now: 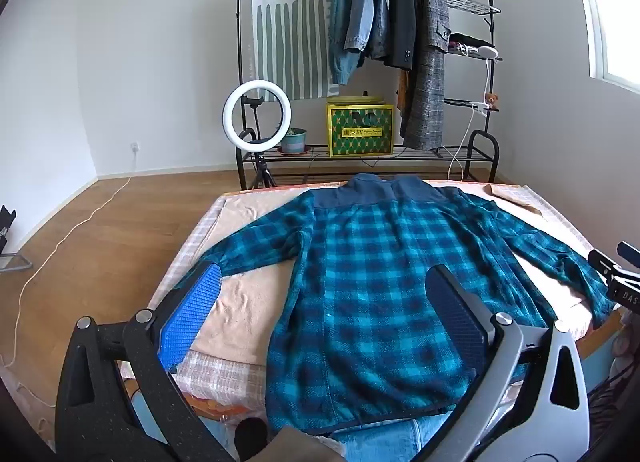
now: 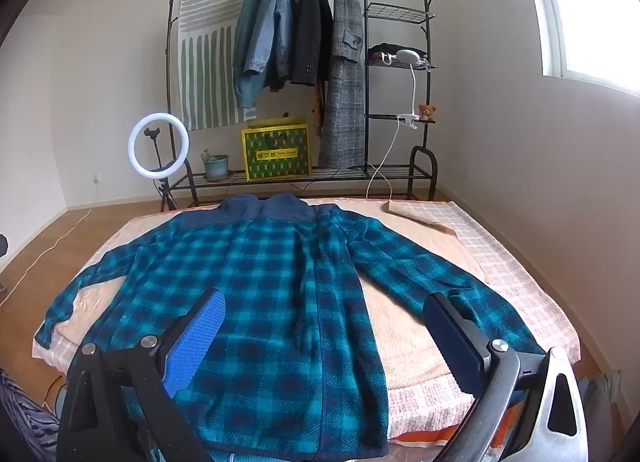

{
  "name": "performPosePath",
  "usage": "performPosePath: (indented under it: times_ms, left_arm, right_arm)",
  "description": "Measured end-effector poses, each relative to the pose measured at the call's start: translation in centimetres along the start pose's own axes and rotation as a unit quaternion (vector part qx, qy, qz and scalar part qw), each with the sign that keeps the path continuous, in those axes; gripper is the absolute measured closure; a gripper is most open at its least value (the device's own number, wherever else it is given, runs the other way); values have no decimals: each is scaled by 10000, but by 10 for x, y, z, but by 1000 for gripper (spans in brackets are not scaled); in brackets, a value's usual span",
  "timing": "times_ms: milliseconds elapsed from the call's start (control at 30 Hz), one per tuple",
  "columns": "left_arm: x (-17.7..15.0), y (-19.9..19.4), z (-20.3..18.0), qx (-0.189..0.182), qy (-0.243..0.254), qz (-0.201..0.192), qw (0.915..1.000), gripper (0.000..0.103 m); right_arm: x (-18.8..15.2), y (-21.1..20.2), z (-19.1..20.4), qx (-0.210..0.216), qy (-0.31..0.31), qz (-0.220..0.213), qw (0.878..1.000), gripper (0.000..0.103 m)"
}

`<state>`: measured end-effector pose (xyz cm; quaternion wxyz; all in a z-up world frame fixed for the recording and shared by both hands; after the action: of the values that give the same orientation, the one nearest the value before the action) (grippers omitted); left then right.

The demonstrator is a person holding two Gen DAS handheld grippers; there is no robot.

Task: Fold large clothes

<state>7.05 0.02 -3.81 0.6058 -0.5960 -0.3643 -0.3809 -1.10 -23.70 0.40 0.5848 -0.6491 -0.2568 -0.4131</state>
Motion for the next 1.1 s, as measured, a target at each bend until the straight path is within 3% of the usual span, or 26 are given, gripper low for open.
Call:
performPosePath:
  times_ms: [1100]
  left_arm:
    - [2,2,7,39,9,-56,10000,0]
  right_arm:
    - [-4,3,-6,-167,99,-118,9997,3]
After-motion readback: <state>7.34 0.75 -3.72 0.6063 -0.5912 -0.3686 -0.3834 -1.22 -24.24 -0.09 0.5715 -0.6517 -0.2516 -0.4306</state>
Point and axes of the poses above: each gripper's, at about its wrist camera, not at the fingertips, and y roughly the way its jaws point, z to its left, x to its top, the point moved 8 cm from there along y, roughly the way its jaws point, and after that the axes turned 2 degrees about -z, right-handed, at the moved point
